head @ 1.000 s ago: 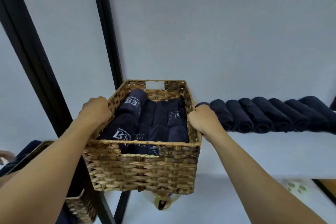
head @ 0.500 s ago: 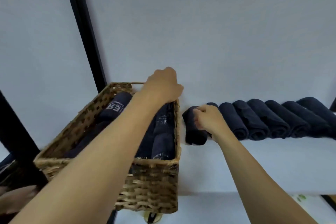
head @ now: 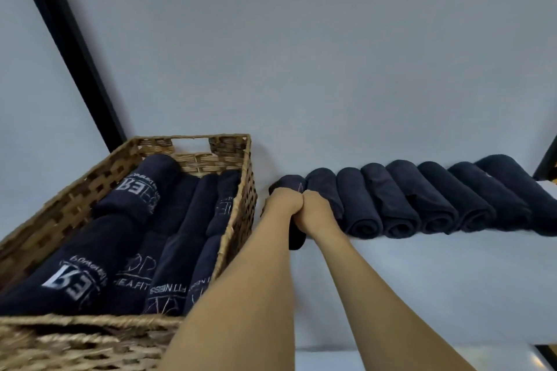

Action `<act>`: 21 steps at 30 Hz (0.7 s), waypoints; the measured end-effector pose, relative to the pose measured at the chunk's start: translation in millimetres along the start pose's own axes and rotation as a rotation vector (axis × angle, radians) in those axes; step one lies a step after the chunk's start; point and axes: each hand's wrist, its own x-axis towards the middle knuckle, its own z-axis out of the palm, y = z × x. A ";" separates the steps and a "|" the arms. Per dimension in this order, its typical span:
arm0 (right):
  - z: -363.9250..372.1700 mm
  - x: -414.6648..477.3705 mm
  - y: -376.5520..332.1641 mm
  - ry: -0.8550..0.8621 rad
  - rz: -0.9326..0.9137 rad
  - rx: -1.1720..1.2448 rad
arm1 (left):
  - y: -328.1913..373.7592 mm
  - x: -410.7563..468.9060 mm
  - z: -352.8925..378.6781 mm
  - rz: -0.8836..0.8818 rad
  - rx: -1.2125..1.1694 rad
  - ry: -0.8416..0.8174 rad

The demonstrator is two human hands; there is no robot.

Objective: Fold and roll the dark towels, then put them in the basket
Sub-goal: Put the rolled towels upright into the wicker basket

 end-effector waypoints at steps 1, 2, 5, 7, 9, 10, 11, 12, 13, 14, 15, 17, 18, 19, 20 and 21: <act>3.7 0.3 1.5 -0.004 0.000 -0.001 | -3.5 3.6 3.4 -0.009 0.028 -0.010; 7.7 1.0 3.5 -0.029 0.013 -0.005 | -4.4 8.3 5.3 -0.053 0.070 -0.060; 15.8 -1.1 8.1 -0.050 0.028 0.000 | -11.4 21.3 12.3 -0.136 0.139 -0.113; 14.1 -2.1 6.8 -0.006 0.038 0.058 | -4.8 21.8 11.9 -0.123 0.081 -0.085; 2.3 -5.6 -0.7 0.103 0.049 0.152 | 12.0 5.1 -2.7 -0.019 0.104 -0.021; -8.2 -8.5 -7.3 0.161 0.051 0.213 | 23.0 -7.9 -12.4 0.051 0.102 -0.021; -21.0 -11.9 -16.0 0.218 0.044 0.276 | 35.7 -19.7 -23.7 0.107 0.087 -0.014; -35.9 -16.0 -26.6 0.272 0.018 0.312 | 47.5 -33.1 -37.3 0.161 0.050 -0.010; -51.0 -20.6 -39.4 0.320 -0.028 0.307 | 58.6 -48.5 -52.9 0.214 0.033 0.003; -65.3 -26.4 -53.3 0.362 -0.083 0.297 | 66.7 -63.3 -69.9 0.267 0.010 0.036; -77.9 -32.0 -68.1 0.404 -0.139 0.318 | 74.9 -76.0 -88.0 0.293 -0.001 0.054; -92.5 -39.8 -96.7 0.435 -0.243 0.430 | 79.9 -96.9 -124.7 0.324 -0.076 0.110; -92.7 -41.5 -110.5 0.420 -0.293 0.483 | 72.2 -106.6 -144.0 0.347 -0.081 0.132; -90.0 -42.5 -125.1 0.393 -0.338 0.517 | 63.3 -111.8 -163.6 0.363 -0.102 0.137; -83.6 -42.2 -139.7 0.346 -0.376 0.538 | 50.0 -113.4 -180.3 0.359 -0.144 0.140; -74.0 -41.0 -153.7 0.283 -0.400 0.553 | 33.4 -114.1 -195.0 0.331 -0.147 0.149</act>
